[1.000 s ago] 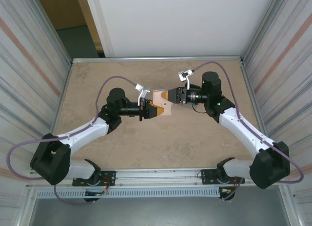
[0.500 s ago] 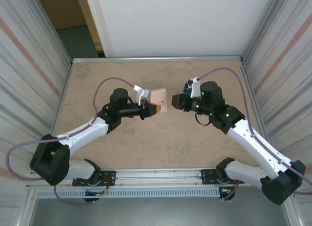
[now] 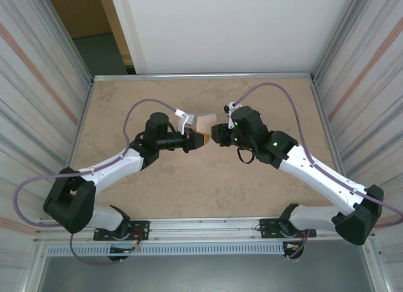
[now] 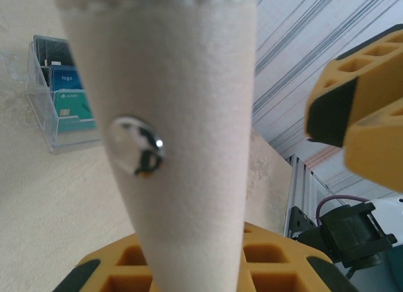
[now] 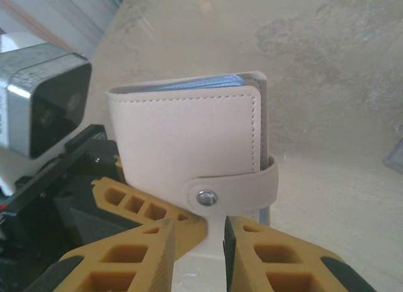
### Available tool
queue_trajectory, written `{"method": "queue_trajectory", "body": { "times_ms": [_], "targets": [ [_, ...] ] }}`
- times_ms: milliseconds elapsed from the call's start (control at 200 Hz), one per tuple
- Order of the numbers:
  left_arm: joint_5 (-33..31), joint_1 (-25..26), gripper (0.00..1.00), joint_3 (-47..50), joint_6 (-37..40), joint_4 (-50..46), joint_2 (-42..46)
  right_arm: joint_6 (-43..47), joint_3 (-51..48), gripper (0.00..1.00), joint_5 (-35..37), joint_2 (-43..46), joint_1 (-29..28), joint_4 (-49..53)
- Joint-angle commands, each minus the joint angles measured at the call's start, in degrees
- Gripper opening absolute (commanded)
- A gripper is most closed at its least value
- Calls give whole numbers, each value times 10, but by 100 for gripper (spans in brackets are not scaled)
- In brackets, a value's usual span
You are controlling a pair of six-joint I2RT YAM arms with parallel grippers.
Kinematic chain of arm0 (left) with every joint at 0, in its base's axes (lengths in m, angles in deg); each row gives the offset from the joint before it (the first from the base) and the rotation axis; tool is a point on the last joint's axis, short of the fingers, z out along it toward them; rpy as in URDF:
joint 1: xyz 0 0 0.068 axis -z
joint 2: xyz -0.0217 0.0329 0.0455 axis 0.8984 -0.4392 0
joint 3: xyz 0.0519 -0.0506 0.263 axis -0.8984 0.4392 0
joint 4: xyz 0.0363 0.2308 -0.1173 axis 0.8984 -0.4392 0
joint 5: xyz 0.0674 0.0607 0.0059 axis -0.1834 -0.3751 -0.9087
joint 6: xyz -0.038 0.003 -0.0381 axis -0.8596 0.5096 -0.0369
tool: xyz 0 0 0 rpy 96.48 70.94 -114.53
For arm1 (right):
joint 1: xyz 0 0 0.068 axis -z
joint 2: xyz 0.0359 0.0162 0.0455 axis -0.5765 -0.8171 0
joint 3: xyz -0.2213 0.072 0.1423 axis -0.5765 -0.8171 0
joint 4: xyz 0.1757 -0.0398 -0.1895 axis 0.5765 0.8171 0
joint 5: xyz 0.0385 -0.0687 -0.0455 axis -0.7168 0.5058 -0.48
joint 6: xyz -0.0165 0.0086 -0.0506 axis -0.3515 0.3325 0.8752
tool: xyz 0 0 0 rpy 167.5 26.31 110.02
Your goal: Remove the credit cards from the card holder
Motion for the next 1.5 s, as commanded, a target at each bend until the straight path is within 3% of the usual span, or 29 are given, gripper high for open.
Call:
{"method": "queue_trajectory", "body": {
  "times_ms": [0,281,431,541,1493],
  "targets": [
    [8,0,0,-17,-1,33,-3,-8,20,25,10,-17,-5,2],
    [11,0,0,-15,-2,38,-7,-8,33,27,3,-47,-6,-5],
    [14,0,0,-16,-3,41,-10,-8,39,40,5,-59,-6,-2],
    [18,0,0,-16,-4,43,-12,-8,44,42,9,-66,-6,-1],
    [43,0,0,-13,-6,69,-6,-18,54,38,54,-101,4,50]
  ]
}}
